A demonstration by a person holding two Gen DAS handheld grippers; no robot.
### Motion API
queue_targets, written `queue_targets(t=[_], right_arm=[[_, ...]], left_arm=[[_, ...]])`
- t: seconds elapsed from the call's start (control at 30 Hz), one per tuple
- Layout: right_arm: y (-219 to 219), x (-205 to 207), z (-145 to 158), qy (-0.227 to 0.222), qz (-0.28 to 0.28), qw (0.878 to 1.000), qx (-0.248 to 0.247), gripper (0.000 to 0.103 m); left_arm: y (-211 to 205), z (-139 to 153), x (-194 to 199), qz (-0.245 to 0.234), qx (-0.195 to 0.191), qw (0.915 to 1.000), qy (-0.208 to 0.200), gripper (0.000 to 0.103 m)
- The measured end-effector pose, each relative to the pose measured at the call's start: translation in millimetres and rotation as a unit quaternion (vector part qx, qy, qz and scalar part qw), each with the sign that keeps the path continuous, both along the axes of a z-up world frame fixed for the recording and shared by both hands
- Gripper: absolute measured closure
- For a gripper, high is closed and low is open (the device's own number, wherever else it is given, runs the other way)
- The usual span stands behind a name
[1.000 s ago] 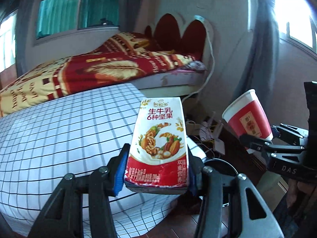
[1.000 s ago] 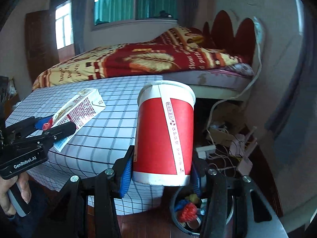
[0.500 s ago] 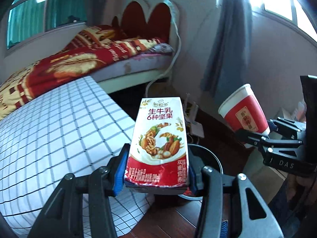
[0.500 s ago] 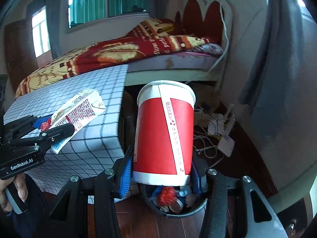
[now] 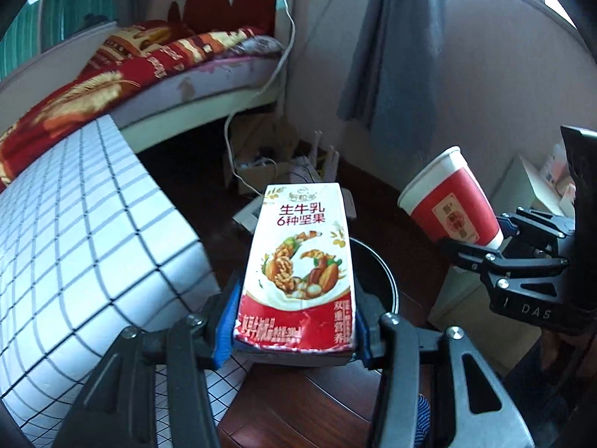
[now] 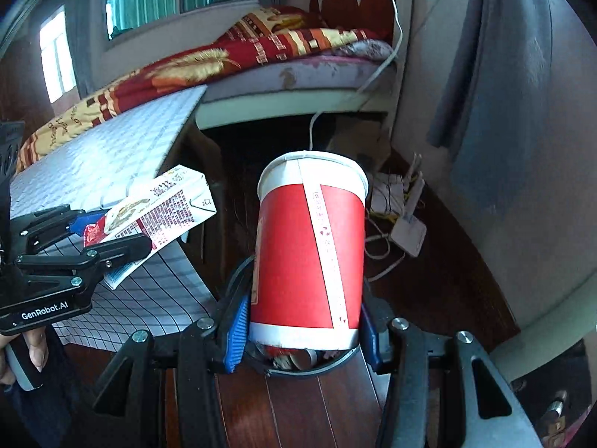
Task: Collect trash
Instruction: 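Carry the red cup and milk carton over the black bin, then open both tools over the bin to drop the cup and carton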
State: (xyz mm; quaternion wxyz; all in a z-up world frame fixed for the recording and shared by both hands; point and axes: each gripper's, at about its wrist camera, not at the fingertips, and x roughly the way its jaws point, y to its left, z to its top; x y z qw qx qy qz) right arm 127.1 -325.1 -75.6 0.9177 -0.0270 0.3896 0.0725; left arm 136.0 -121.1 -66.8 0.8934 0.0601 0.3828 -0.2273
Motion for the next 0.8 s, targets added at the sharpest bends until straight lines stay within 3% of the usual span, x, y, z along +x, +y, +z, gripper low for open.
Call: queue_targets(t=[0.43, 0.8], right_arm=[[-13, 28, -70, 0.073, 0.018, 0.997, -0.016, 0.051], [-10, 65, -121, 0.128, 0.074, 0.988, -0.036, 0.049]], left_arm=[[-28, -53, 24, -0.016, 0.011, 0.9974, 0.069, 0.052], [-40, -93, 54, -0.009, 0.022, 0.9927, 0.118, 0.05]])
